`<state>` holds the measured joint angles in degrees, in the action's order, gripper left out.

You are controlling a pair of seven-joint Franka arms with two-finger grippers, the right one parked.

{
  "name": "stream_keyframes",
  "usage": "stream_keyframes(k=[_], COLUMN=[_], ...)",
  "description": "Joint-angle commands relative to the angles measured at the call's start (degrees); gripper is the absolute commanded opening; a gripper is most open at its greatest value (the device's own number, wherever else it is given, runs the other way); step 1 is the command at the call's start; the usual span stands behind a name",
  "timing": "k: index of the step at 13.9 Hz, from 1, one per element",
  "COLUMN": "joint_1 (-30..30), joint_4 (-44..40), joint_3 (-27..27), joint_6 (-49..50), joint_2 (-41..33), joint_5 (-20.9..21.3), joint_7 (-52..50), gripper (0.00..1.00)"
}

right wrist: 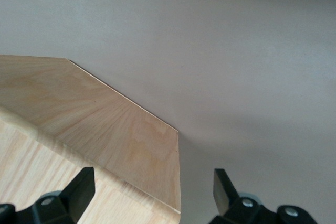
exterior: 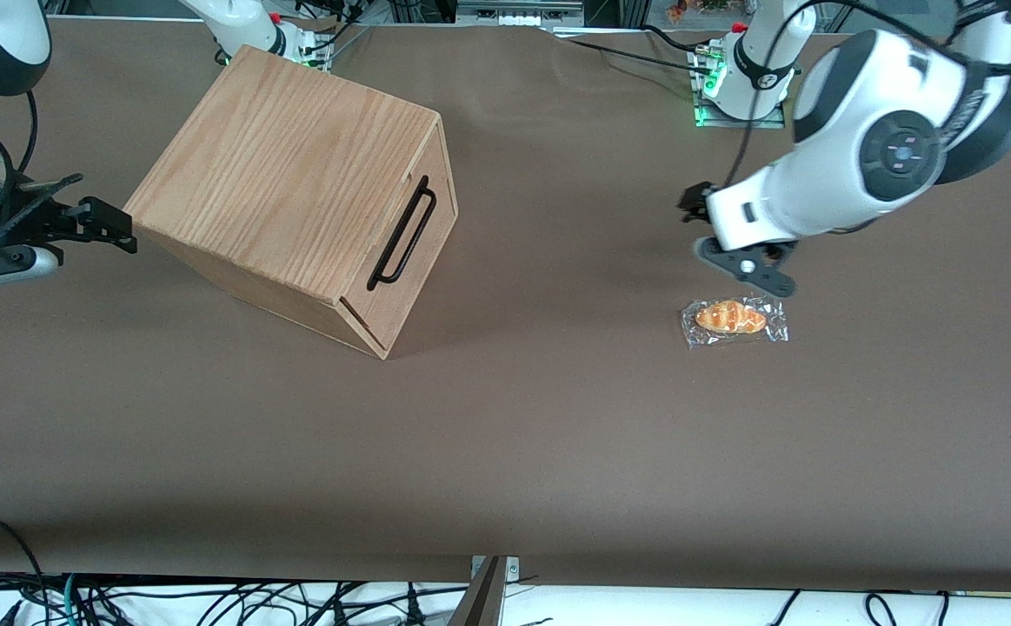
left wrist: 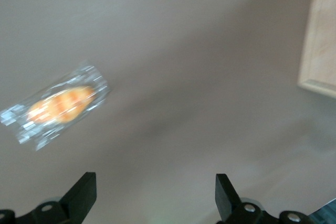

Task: Open top drawer with left arm
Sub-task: 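Move the left gripper to the black drawer handle of the wooden cabinet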

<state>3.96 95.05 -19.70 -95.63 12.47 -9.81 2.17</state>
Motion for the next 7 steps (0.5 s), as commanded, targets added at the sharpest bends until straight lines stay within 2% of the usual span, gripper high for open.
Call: stream_keyframes(k=[1,3,7], joint_1=[5.2,9.9,15.3], joint_4=[-1.8,-3.7,-10.8], joint_3=[-0.7,-0.7,-0.7], joint_6=[-6.6,-12.7,-20.7], joint_2=[3.3,6.9,15.7], joint_5=[-3.9,-5.5,-8.7], joint_7=[-6.7,-12.1,-18.9], gripper=[1.00,1.00,1.00])
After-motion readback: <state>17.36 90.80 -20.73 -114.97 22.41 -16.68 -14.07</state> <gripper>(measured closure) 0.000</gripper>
